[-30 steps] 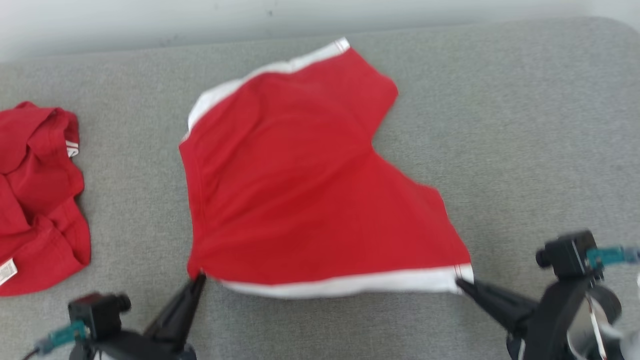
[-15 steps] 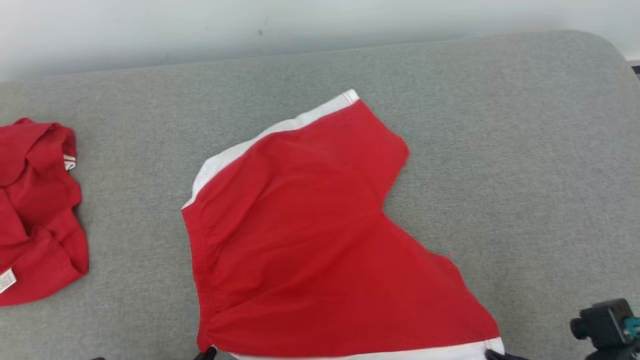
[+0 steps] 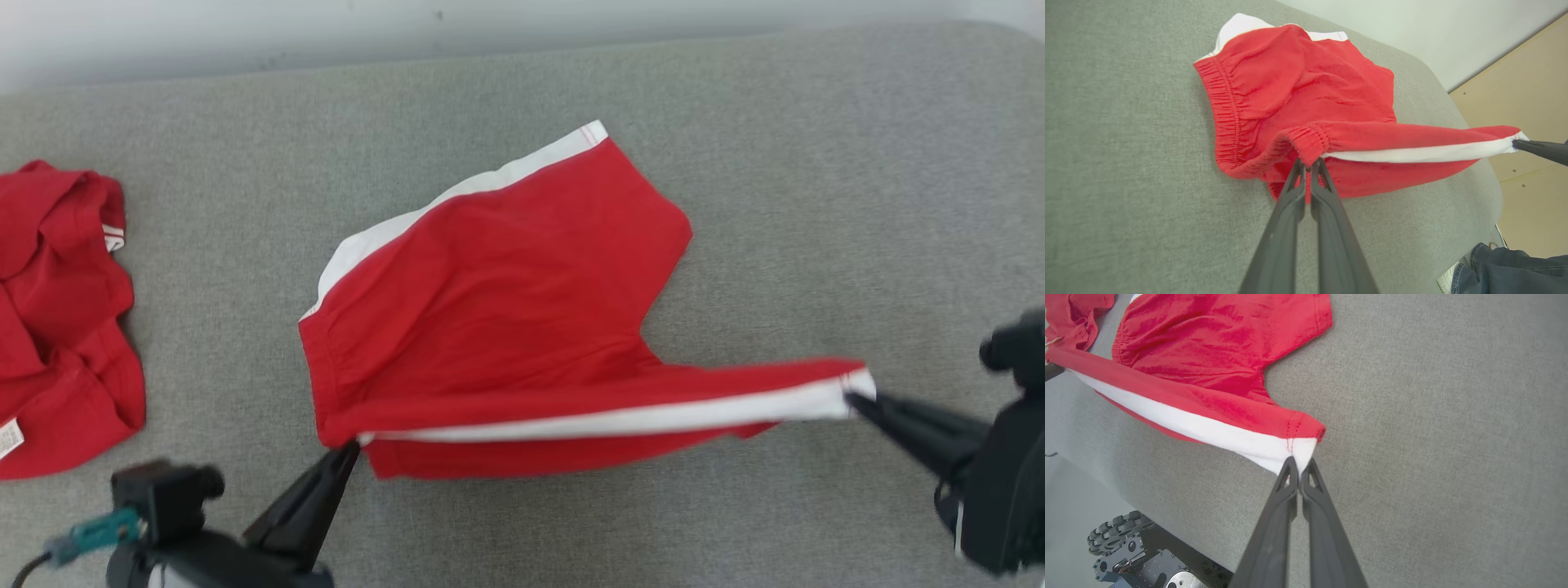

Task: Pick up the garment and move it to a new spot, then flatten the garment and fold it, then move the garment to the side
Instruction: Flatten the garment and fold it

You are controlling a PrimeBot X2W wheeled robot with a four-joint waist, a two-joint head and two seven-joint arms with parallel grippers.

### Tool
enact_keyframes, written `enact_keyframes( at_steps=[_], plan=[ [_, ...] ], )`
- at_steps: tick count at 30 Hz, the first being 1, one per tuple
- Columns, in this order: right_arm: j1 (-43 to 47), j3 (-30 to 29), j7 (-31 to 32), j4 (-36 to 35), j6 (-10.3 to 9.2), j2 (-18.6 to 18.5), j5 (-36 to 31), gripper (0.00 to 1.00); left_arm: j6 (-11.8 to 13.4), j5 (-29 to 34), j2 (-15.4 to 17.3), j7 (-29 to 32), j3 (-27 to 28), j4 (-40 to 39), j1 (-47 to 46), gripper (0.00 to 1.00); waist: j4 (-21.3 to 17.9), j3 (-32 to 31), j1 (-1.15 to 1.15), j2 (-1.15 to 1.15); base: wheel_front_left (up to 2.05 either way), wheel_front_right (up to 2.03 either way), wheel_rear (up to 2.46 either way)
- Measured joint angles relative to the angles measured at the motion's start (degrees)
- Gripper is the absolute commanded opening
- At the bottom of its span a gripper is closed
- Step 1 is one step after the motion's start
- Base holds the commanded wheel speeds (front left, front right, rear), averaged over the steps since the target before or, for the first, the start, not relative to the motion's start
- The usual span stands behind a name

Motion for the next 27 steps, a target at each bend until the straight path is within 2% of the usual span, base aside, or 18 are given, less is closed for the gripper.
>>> enact_keyframes(
  at_steps=[6, 10, 13, 19, 27],
  plan=[
    [-14.0, 2.0, 4.1, 2.4, 1.83, -0.2, -0.7, 0.00, 1.9, 2.5, -4.6, 1.4, -2.5, 0.2, -10.9, 0.00, 1.6, 3.0, 0.00, 0.00, 0.00, 0.00, 0.00],
    [-22.5, 3.3, 6.3, 5.7, 2.79, 0.2, -1.6, 0.00, 4.1, 4.2, -7.8, 1.6, -2.5, 2.6, -16.9, 0.00, 3.4, 5.0, 0.01, 0.00, 0.00, 0.00, 0.00],
    [-27.4, 4.5, 7.7, 8.8, 3.23, 1.1, -2.4, 0.00, 4.9, 5.3, -9.5, 1.3, -2.5, 4.5, -19.9, 0.00, 5.1, 6.5, 0.01, 0.00, 0.00, 0.00, 0.00],
    [-35.1, 6.4, 9.0, 15.6, 3.78, 4.1, -3.3, 0.00, 5.4, 5.9, -12.3, 0.5, -2.6, 8.3, -24.0, 0.00, 8.6, 9.3, 0.01, 0.01, 0.00, 0.00, 0.00],
    [-42.9, 8.4, 8.8, 24.3, 4.36, 8.2, -5.8, 0.00, 5.9, 6.4, -14.6, -1.3, -2.3, 13.7, -27.5, 0.00, 12.6, 12.5, 0.01, 0.01, 0.00, 0.00, 0.00]
  ],
)
